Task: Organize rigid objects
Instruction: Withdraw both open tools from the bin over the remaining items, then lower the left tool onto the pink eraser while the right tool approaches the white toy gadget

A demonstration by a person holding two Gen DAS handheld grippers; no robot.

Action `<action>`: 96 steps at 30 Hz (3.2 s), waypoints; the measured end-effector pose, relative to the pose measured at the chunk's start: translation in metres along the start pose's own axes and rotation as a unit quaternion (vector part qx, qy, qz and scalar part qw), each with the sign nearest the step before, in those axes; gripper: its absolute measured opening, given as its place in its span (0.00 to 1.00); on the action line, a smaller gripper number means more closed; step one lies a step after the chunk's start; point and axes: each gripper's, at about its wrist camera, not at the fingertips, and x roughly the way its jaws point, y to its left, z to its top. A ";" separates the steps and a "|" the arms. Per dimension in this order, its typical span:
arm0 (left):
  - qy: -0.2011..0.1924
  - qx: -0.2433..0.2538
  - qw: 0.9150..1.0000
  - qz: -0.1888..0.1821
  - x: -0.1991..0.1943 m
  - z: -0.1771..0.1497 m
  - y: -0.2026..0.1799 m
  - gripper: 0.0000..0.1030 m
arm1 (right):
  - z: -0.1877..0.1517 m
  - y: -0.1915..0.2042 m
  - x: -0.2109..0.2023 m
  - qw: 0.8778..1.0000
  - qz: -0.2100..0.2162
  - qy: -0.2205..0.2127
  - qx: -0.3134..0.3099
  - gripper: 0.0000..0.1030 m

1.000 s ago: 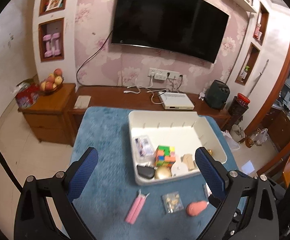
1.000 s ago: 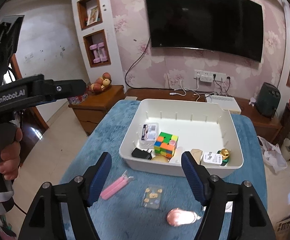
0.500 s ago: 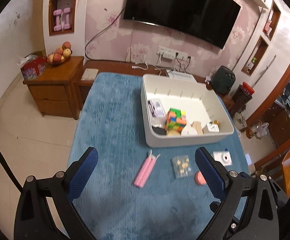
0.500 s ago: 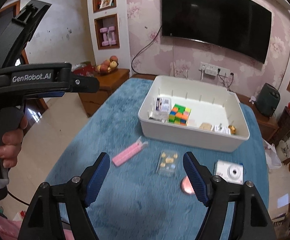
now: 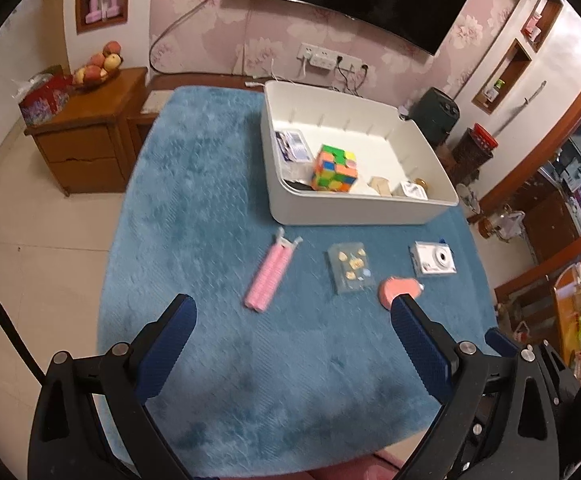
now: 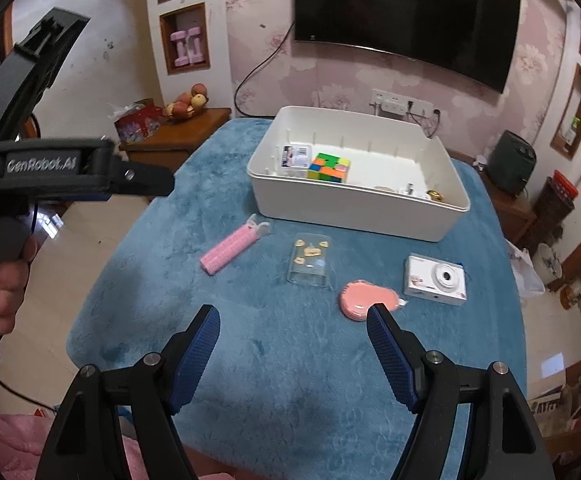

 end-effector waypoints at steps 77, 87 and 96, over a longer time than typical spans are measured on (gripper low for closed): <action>0.149 -0.497 0.843 0.141 0.214 -0.048 -0.117 0.95 | -0.004 -0.226 0.147 0.966 0.141 -0.039 -0.213 0.78; 0.170 -0.503 0.828 0.180 0.225 -0.050 -0.119 0.95 | -0.005 -0.221 0.174 0.965 0.159 -0.033 -0.204 0.79; 0.174 -0.502 0.825 0.194 0.228 -0.050 -0.123 0.95 | -0.005 -0.215 0.185 0.963 0.160 -0.028 -0.213 0.86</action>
